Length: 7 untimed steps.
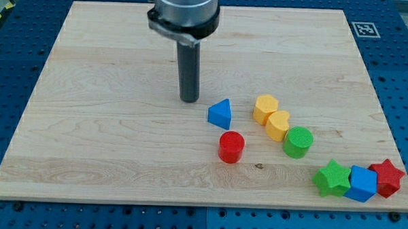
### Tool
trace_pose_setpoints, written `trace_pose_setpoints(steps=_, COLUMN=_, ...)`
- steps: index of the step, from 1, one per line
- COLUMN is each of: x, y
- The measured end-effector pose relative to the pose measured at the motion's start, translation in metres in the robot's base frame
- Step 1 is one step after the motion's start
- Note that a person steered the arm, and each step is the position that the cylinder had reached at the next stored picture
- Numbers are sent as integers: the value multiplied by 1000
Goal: Place the blue triangle above the red circle
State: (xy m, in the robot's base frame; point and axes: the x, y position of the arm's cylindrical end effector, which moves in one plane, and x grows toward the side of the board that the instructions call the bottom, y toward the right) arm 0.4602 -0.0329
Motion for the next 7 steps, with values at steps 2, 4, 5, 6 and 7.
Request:
trace_pose_setpoints(steps=2, x=31, y=11)
trace_pose_setpoints(steps=4, x=3, y=33)
trace_pose_setpoints(steps=5, x=10, y=54)
trace_pose_setpoints(steps=6, x=25, y=67)
trace_pose_setpoints(steps=7, x=30, y=71)
